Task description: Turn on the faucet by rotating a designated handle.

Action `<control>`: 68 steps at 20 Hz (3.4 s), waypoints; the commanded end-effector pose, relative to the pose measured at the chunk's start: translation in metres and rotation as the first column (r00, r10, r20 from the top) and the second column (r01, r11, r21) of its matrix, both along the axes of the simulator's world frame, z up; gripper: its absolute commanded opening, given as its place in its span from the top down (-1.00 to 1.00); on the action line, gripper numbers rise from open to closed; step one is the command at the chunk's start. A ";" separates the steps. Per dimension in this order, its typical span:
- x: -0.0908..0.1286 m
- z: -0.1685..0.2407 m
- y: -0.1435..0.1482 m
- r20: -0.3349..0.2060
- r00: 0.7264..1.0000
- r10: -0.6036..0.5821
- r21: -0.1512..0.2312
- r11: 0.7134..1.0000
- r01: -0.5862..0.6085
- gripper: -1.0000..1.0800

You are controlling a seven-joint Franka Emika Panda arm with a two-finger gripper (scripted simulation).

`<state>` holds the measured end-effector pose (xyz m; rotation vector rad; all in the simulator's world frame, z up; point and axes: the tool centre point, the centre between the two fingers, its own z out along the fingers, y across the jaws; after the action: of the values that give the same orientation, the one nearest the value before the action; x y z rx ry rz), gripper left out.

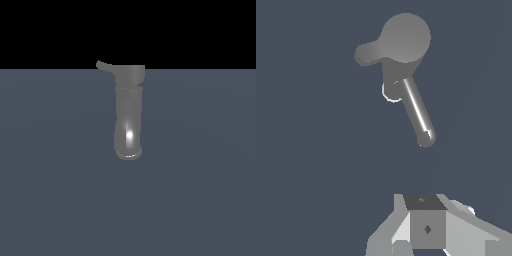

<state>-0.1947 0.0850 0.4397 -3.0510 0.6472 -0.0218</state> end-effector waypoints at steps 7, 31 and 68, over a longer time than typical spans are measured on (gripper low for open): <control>0.038 -0.025 0.018 -0.005 0.980 -0.199 0.002 0.980 0.199 1.00; 0.152 -0.092 0.021 -0.017 0.729 -0.684 -0.004 0.729 0.684 1.00; 0.208 -0.126 0.000 -0.008 0.412 -0.911 0.005 0.412 0.911 1.00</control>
<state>0.0184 0.0850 0.3154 -2.2164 2.1966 -0.0309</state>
